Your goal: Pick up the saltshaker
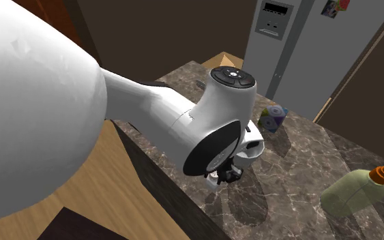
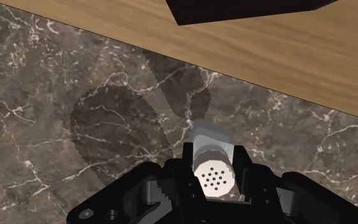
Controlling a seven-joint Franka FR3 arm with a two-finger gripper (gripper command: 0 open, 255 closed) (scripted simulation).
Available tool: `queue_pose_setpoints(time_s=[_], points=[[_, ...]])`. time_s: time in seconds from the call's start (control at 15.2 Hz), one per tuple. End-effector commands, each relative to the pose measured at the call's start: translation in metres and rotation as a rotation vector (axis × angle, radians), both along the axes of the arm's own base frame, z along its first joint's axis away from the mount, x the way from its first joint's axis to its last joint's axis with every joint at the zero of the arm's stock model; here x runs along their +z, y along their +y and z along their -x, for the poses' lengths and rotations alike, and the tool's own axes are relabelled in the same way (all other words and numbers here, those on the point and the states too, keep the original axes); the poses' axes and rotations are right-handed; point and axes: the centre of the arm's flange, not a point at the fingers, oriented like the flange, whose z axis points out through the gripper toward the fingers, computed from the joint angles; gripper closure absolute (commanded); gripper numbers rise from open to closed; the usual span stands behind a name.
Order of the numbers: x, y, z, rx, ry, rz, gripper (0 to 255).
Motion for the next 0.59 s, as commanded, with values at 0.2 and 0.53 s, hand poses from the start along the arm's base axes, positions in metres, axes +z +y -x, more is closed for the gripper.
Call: queue_pose_setpoints(time_s=[0.2,0.53], points=[[0.026,-0.001,0.0,0.0,0.0,0.0,255],[0.053,-0.001,0.0,0.0,0.0,0.0,255]])
